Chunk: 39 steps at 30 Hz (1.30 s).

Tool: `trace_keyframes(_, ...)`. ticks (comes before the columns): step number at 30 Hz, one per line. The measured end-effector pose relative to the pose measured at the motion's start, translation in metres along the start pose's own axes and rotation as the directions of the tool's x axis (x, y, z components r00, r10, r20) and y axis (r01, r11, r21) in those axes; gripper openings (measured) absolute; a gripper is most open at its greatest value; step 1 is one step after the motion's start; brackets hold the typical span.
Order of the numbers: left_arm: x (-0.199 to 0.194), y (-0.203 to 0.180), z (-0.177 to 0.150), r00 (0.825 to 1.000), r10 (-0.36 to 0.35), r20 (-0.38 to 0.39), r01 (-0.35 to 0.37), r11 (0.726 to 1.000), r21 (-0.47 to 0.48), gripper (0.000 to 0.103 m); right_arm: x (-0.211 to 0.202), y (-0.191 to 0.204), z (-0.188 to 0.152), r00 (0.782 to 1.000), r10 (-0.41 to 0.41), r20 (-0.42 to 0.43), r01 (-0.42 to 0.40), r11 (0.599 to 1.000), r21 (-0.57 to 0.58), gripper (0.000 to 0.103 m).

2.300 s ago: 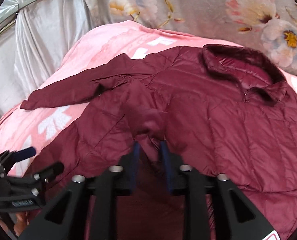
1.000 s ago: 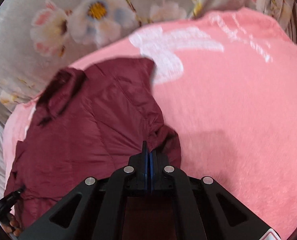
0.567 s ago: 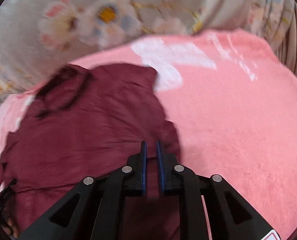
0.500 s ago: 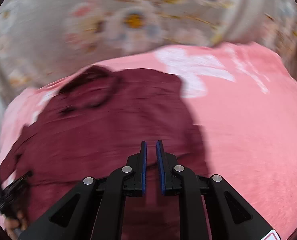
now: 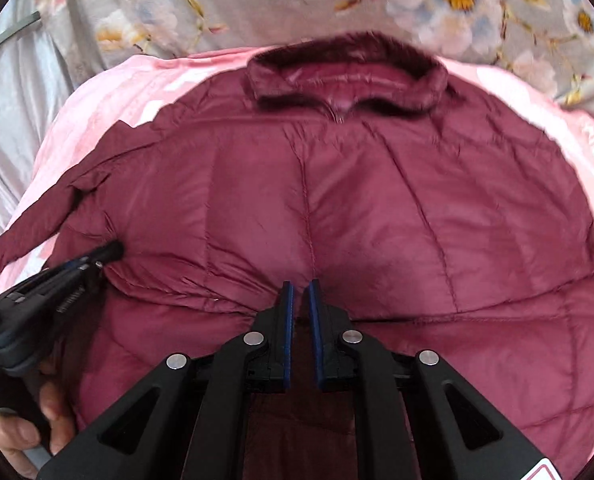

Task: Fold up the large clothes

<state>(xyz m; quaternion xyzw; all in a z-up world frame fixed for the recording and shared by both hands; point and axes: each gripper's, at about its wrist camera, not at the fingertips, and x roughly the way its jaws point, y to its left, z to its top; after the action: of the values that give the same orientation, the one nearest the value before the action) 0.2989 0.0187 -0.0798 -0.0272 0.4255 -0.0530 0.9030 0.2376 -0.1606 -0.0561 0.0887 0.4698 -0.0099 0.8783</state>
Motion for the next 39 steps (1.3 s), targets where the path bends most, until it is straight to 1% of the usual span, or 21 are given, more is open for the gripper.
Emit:
trace_keyframes(3,0.000,-0.001,0.000,1.000,0.003,0.000,-0.003,1.000,0.002,0.008,0.002,0.002,-0.001,1.000,-0.015,0.010,0.015,1.000,-0.010,0.009)
trace_keyframes(6,0.000,0.000,0.000,1.000,0.005,0.000,-0.005,1.000,0.004,0.008,0.003,0.012,-0.005,0.998,-0.065,0.028,0.066,0.996,-0.052,0.009)
trace_keyframes(8,0.000,0.000,0.000,1.000,0.005,0.000,-0.005,1.000,0.003,0.008,0.004,0.014,-0.006,0.996,-0.081,0.032,0.083,0.995,-0.064,0.009)
trace_keyframes(12,0.000,0.000,0.000,1.000,0.007,0.000,-0.007,1.000,0.006,0.008,0.004,0.013,-0.005,0.996,-0.088,0.034,0.091,0.994,-0.069,0.009)
trace_keyframes(16,0.000,-0.003,-0.001,1.000,0.029,0.001,-0.029,0.999,0.023,0.008,0.005,0.017,-0.006,0.993,-0.112,0.037,0.115,0.990,-0.086,0.009)
trace_keyframes(18,0.000,-0.003,-0.001,1.000,0.028,0.001,-0.028,0.999,0.022,0.008,0.005,0.019,-0.006,0.992,-0.122,0.038,0.125,0.988,-0.094,0.009)
trace_keyframes(20,0.000,-0.001,-0.001,1.000,0.017,0.000,-0.017,1.000,0.013,0.008,0.005,0.018,-0.006,0.992,-0.121,0.038,0.124,0.988,-0.094,0.009)
trace_keyframes(21,0.000,0.002,0.000,1.000,-0.001,0.001,0.001,1.000,0.000,0.009,0.005,0.017,-0.006,0.992,-0.117,0.038,0.120,0.989,-0.090,0.009)
trace_keyframes(22,-0.001,0.005,0.000,1.000,-0.023,0.002,0.023,1.000,-0.017,0.011,0.005,0.015,-0.006,0.994,-0.108,0.037,0.110,0.990,-0.082,0.009)
trace_keyframes(24,-0.005,0.018,-0.001,0.996,-0.089,0.012,0.090,0.993,-0.077,0.020,0.004,0.011,-0.005,0.996,-0.088,0.034,0.090,0.994,-0.067,0.009)
trace_keyframes(26,-0.018,0.044,-0.003,0.985,-0.167,0.038,0.171,0.970,-0.172,0.039,0.004,0.011,-0.005,0.996,-0.085,0.035,0.087,0.994,-0.062,0.009)
trace_keyframes(27,-0.030,0.063,-0.005,0.982,-0.182,0.052,0.189,0.956,-0.223,0.044,0.004,0.012,-0.005,0.996,-0.088,0.035,0.090,0.994,-0.064,0.009)
trace_keyframes(29,-0.052,0.095,-0.007,0.980,-0.174,0.095,0.194,0.938,-0.287,0.068,0.004,0.015,-0.006,0.994,-0.104,0.038,0.107,0.991,-0.076,0.009)
trace_keyframes(31,-0.077,0.140,-0.009,0.979,-0.143,0.148,0.188,0.914,-0.360,0.079,0.004,0.016,-0.006,0.992,-0.117,0.040,0.120,0.989,-0.085,0.009)
trace_keyframes(32,-0.087,0.164,-0.011,0.979,-0.113,0.169,0.172,0.903,-0.393,0.081,0.004,0.017,-0.006,0.992,-0.121,0.041,0.124,0.988,-0.088,0.009)
trace_keyframes(34,-0.103,0.216,-0.012,0.984,-0.022,0.177,0.102,0.882,-0.461,0.082,0.003,0.018,-0.006,0.991,-0.128,0.043,0.132,0.987,-0.092,0.010)
trace_keyframes(35,-0.108,0.246,-0.012,0.986,0.033,0.166,0.054,0.868,-0.494,0.083,0.003,0.018,-0.006,0.990,-0.134,0.044,0.138,0.986,-0.093,0.011)
trace_keyframes(36,-0.111,0.266,-0.013,0.986,0.076,0.151,0.013,0.856,-0.517,0.083,0.003,0.018,-0.006,0.990,-0.137,0.045,0.140,0.986,-0.093,0.011)
trace_keyframes(37,-0.113,0.297,-0.014,0.983,0.133,0.123,-0.043,0.831,-0.554,0.083,0.003,0.019,-0.006,0.989,-0.140,0.046,0.144,0.985,-0.094,0.011)
trace_keyframes(39,-0.112,0.341,-0.018,0.978,0.197,0.071,-0.112,0.779,-0.617,0.082,0.003,0.019,-0.006,0.988,-0.146,0.047,0.150,0.984,-0.097,0.012)
